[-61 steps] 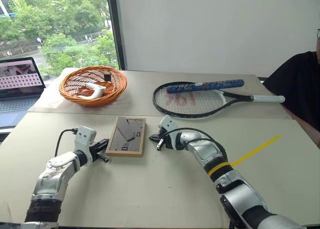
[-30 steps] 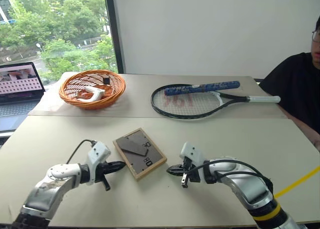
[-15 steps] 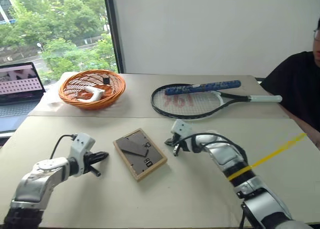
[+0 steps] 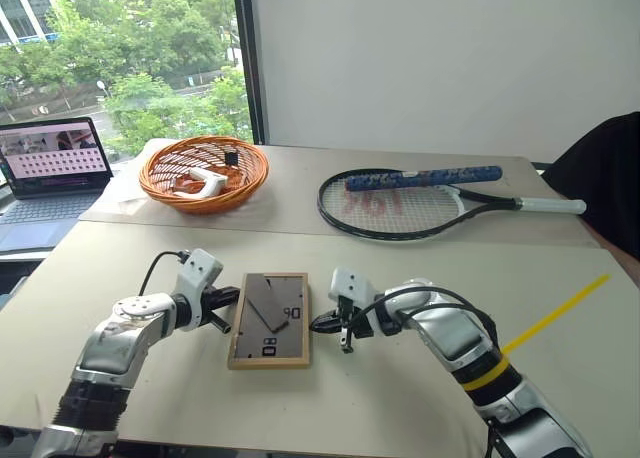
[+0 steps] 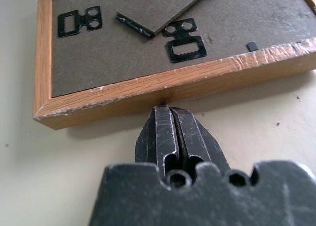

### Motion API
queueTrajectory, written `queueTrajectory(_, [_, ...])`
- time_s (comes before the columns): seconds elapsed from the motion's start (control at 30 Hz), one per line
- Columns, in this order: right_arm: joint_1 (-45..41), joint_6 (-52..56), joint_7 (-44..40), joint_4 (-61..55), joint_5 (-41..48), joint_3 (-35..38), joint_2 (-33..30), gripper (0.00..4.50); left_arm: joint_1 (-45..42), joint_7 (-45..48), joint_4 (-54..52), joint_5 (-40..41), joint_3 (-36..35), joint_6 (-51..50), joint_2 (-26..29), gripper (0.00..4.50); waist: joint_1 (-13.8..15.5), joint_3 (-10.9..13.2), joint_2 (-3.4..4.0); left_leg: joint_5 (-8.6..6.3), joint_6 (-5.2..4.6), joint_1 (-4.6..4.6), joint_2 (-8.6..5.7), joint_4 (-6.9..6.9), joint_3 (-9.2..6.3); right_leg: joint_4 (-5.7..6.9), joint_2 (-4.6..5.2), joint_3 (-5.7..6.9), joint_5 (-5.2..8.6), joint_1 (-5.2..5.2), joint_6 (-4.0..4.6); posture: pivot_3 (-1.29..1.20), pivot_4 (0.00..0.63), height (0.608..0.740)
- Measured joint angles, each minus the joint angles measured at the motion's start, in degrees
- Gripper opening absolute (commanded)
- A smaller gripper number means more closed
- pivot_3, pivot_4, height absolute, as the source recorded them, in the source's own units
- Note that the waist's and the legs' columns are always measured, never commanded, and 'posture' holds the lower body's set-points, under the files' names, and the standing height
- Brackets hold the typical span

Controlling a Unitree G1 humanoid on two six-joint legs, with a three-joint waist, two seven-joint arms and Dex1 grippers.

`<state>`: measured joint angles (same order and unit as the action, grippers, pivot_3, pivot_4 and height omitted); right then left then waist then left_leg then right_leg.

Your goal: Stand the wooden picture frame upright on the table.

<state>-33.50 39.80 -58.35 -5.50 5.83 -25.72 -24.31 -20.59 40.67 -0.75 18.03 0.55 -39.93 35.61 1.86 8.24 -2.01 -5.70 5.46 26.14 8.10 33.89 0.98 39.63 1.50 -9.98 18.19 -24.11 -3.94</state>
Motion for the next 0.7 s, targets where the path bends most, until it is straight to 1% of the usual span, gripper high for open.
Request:
queueTrajectory(0.13, [0.88,3.02,0.44,-2.76,0.06,-0.23,-1.22,0.04,-2.77,0.20,1.30,-0.80,2.81,0.47,-3.71,0.00,0.44,0.00,-0.01,0.00,0.00,0.14,-0.01,0.03,-0.01,-0.01,0.00,0.00,-0.03,0.02,0.00,0.00,0.150,0.703])
queueTrajectory(0.27, [1.03,3.73,1.12,-3.37,0.29,-0.22,-1.74,0.04,-3.94,0.53,1.77,-1.85,3.57,0.17,-4.01,0.00,0.28,-0.01,-0.02,0.00,-0.01,0.18,-0.01,-0.01,-0.03,0.00,-0.01,0.00,-0.04,0.05,0.00,0.00,0.150,0.703])
queueTrajectory(0.33, [1.04,3.73,1.44,-3.36,0.43,-0.22,-1.80,0.04,-3.82,1.01,1.67,-1.94,3.31,0.19,-3.22,0.00,0.22,-0.01,-0.02,0.00,0.00,0.19,-0.01,-0.02,-0.04,0.00,-0.02,0.00,-0.04,0.04,0.00,0.00,0.150,0.703])
queueTrajectory(0.4, [1.02,3.12,2.15,-2.93,0.45,0.14,-2.21,0.04,-2.17,2.52,0.59,-1.40,2.48,0.22,-1.10,0.00,-0.08,-0.01,-0.02,0.00,-0.01,0.19,-0.01,-0.03,-0.04,-0.01,-0.02,0.00,-0.04,0.02,0.01,0.00,0.150,0.703])
queueTrajectory(0.53, [0.21,-0.57,3.95,1.06,-0.60,2.31,-4.37,0.04,2.52,5.11,-1.95,0.43,-0.96,-0.05,3.62,0.00,-1.64,-0.03,-0.03,0.00,-0.01,0.11,0.00,-0.11,-0.06,-0.01,-0.02,0.00,-0.01,0.05,0.01,0.00,0.150,0.703])
queueTrajectory(0.7, [-3.38,-5.96,6.93,9.46,-2.42,2.81,-2.34,0.04,7.34,5.56,-6.18,2.45,-3.21,-2.17,5.68,0.00,-2.97,-0.03,-0.03,0.00,-0.01,0.04,0.00,-0.06,-0.08,-0.01,-0.01,0.00,0.01,0.12,-0.06,0.00,0.150,0.703])
